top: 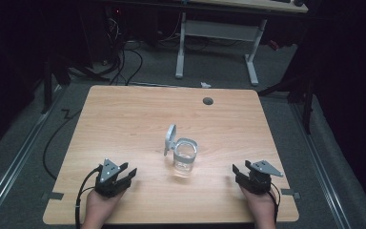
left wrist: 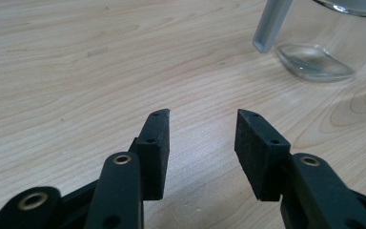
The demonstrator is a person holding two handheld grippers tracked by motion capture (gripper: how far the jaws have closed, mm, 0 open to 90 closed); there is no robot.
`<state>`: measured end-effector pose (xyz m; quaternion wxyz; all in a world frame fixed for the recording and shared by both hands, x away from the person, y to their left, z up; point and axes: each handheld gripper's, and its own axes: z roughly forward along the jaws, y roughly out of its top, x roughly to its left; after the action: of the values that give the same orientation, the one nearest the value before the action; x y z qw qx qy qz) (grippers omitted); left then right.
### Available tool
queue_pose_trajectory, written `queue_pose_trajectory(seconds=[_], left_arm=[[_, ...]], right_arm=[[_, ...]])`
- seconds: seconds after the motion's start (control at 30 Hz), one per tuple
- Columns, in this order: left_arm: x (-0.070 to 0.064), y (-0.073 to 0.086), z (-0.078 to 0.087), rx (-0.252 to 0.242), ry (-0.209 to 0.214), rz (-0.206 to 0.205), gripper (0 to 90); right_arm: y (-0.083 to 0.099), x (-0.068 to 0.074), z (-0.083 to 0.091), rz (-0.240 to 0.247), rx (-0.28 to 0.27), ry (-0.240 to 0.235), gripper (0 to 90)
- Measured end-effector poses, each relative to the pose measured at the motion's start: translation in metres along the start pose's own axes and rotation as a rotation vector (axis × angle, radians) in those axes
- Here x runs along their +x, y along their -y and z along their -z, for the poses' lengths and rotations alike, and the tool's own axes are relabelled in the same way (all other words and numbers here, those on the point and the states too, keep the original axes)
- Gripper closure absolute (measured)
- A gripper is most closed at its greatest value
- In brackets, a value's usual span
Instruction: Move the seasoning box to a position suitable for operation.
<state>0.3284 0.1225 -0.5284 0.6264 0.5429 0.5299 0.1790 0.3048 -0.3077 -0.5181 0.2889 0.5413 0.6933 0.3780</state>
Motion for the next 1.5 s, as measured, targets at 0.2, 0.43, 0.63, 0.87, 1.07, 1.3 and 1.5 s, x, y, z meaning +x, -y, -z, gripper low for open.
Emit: queue_pose_trajectory(seconds=[0.2,0.43,0.63,0.87,1.07,1.3,1.5], left_arm=[[-0.007,0.005,-0.002,0.01,0.008,-0.033,56.2],[-0.001,0.0,-0.001,0.004,-0.004,0.004,53.0],[0.0,0.002,0.002,-0.021,0.002,-0.031,74.1],[0.003,-0.004,0.005,-0.057,-0.019,-0.042,87.7],[0.004,-0.004,0.004,-0.054,-0.021,-0.043,90.0],[0.005,-0.004,0.004,-0.052,-0.024,-0.04,90.0],[0.003,-0.004,0.003,-0.054,-0.021,-0.038,89.8]], right_arm=[[0.004,0.004,0.001,0.009,0.016,-0.029,53.2],[-0.005,0.031,0.001,0.075,-0.021,-0.104,72.0],[-0.019,0.063,-0.012,0.149,0.002,-0.19,90.0],[-0.033,0.096,-0.036,0.21,0.022,-0.234,90.0],[-0.037,0.103,-0.041,0.229,0.027,-0.24,90.0],[-0.037,0.11,-0.04,0.241,0.019,-0.253,90.0],[-0.035,0.12,-0.038,0.252,0.014,-0.284,90.0]])
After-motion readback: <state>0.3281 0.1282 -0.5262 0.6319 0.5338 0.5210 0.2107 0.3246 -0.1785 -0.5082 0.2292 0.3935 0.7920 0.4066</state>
